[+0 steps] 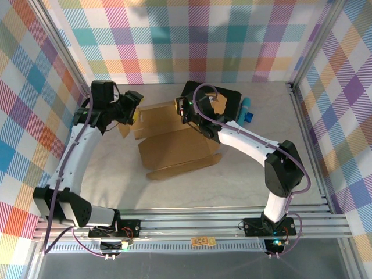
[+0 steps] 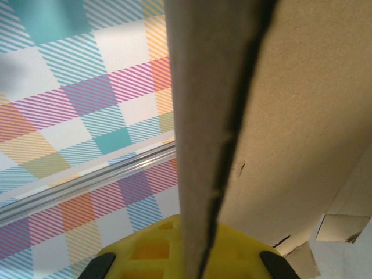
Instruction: Fold the paper box
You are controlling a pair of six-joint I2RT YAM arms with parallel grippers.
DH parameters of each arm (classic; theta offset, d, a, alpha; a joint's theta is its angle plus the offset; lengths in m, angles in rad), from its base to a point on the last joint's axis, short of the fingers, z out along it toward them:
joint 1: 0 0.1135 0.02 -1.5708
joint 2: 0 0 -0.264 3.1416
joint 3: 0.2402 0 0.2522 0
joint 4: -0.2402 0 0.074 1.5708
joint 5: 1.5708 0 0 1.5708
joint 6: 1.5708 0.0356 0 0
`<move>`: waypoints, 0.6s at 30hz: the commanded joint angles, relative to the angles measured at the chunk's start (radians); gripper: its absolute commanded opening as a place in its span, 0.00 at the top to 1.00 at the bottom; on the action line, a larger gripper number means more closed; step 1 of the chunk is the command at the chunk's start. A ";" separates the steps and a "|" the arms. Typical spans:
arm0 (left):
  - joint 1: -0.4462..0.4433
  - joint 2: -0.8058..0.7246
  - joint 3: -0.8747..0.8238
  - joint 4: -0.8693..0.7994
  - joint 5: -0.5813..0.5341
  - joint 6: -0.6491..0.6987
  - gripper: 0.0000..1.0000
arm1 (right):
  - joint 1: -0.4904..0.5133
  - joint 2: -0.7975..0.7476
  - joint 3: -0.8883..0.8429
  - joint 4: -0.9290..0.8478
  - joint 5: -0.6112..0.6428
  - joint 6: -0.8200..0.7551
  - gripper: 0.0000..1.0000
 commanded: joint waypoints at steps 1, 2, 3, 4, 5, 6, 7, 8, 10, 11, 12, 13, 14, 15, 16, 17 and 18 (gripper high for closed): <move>0.004 -0.134 0.006 -0.157 -0.104 0.225 0.39 | -0.017 -0.067 0.049 -0.086 0.014 -0.009 1.00; 0.004 -0.165 -0.034 -0.176 -0.110 0.264 0.42 | -0.023 -0.072 0.066 -0.126 0.011 -0.009 1.00; 0.003 -0.204 -0.091 -0.188 -0.118 0.308 0.46 | -0.028 -0.077 0.095 -0.193 0.010 -0.004 1.00; 0.003 -0.250 -0.158 -0.189 -0.125 0.343 0.50 | -0.035 -0.080 0.131 -0.274 0.006 0.005 1.00; 0.001 -0.291 -0.225 -0.178 -0.125 0.363 0.55 | -0.039 -0.081 0.161 -0.338 0.003 0.012 1.00; 0.003 -0.340 -0.302 -0.155 -0.124 0.376 0.60 | -0.044 -0.083 0.196 -0.403 0.002 0.009 1.00; 0.002 -0.387 -0.377 -0.114 -0.110 0.389 0.65 | -0.049 -0.083 0.238 -0.479 0.004 0.009 1.00; 0.000 -0.425 -0.435 -0.072 -0.097 0.396 0.68 | -0.052 -0.081 0.274 -0.534 0.004 0.007 1.00; -0.007 -0.505 -0.563 0.026 -0.094 0.398 0.74 | -0.058 -0.081 0.328 -0.603 0.007 -0.001 1.00; -0.007 -0.534 -0.612 0.080 -0.093 0.393 0.74 | -0.060 -0.081 0.351 -0.638 0.008 0.002 1.00; -0.007 -0.561 -0.685 0.155 -0.087 0.395 0.74 | -0.061 -0.079 0.379 -0.681 0.006 0.007 1.00; -0.007 -0.580 -0.743 0.224 -0.092 0.390 0.74 | -0.063 -0.077 0.401 -0.716 0.005 0.012 1.00; -0.008 -0.587 -0.783 0.278 -0.099 0.389 0.74 | -0.063 -0.080 0.414 -0.732 0.003 0.012 1.00; -0.007 -0.585 -0.820 0.341 -0.112 0.387 0.75 | -0.064 -0.082 0.429 -0.756 0.006 0.013 1.00; -0.006 -0.573 -0.847 0.397 -0.131 0.382 0.75 | -0.064 -0.084 0.443 -0.779 0.009 0.015 1.00; -0.006 -0.555 -0.866 0.445 -0.147 0.377 0.77 | -0.064 -0.087 0.448 -0.788 0.009 0.017 1.00; -0.002 -0.526 -0.884 0.492 -0.161 0.365 0.80 | -0.066 -0.093 0.450 -0.790 0.011 0.020 1.00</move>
